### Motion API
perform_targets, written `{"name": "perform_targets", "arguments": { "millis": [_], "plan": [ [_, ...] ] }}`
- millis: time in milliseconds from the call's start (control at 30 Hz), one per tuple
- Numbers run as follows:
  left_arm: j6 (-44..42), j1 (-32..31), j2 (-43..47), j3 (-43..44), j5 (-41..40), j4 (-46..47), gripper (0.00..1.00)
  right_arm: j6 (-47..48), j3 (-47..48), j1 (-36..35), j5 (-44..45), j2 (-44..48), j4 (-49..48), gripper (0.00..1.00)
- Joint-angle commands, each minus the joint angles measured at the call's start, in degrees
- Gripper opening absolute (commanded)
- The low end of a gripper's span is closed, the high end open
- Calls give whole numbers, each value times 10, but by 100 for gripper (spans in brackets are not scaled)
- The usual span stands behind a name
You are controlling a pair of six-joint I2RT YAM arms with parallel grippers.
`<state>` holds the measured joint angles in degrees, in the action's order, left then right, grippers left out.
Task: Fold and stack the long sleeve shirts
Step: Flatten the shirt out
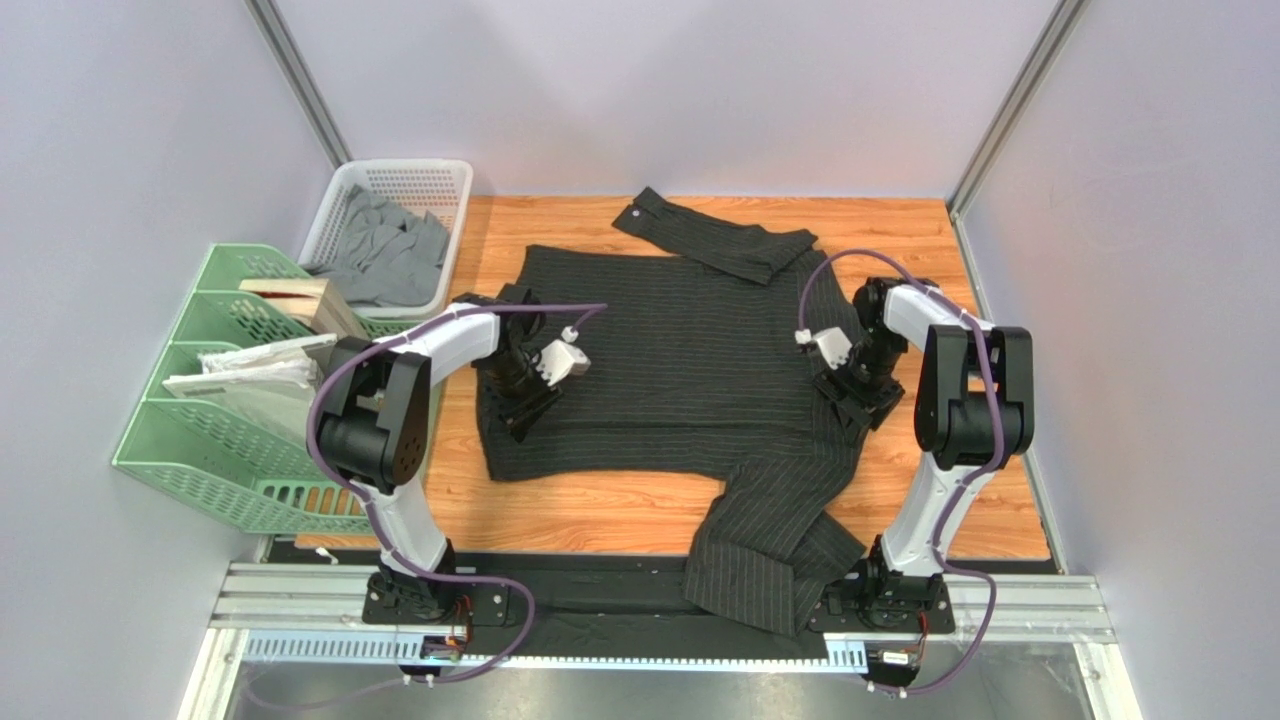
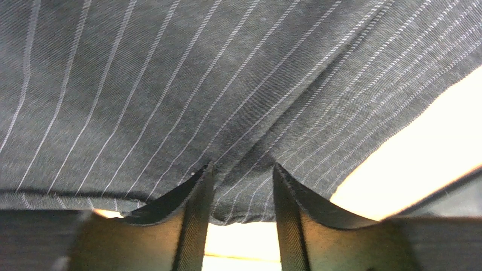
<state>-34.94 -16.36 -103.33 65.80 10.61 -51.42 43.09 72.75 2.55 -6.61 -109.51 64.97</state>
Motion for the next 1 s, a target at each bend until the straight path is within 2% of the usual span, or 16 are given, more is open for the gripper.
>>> {"name": "perform_targets", "arguments": {
  "millis": [0, 167, 300, 333, 400, 467, 600, 633, 767, 967],
  "plan": [
    [-30, -1, 42, -20, 10, -54, 52, 49, -9, 3, -39, 44, 66, 60],
    [-27, 2, 52, 64, 73, -76, 63, 37, 78, 4, -96, 59, 114, 61],
    [-12, 18, 27, 195, 140, -89, 70, -39, 234, 5, -165, -13, 96, 60],
    [-4, 32, 20, 218, 175, -90, 73, -63, 304, 6, -176, -25, 87, 61],
    [38, 50, 2, 278, 210, -74, 81, -119, 368, 11, -216, -66, 79, 61],
    [91, 78, -22, 318, 256, -43, 83, -180, 449, 18, -232, -91, 40, 64],
    [167, 103, -66, 405, 238, 33, 82, -264, 563, 24, -236, -165, -29, 66],
    [176, 103, -78, 421, 204, 42, 80, -285, 574, 26, -238, -189, -70, 66],
    [218, 104, -177, 545, 144, 27, 75, -386, 600, 40, -250, -244, -175, 66],
    [261, 123, -250, 600, 106, 65, 75, -527, 602, 40, -202, -288, -313, 64]
  ]
}}
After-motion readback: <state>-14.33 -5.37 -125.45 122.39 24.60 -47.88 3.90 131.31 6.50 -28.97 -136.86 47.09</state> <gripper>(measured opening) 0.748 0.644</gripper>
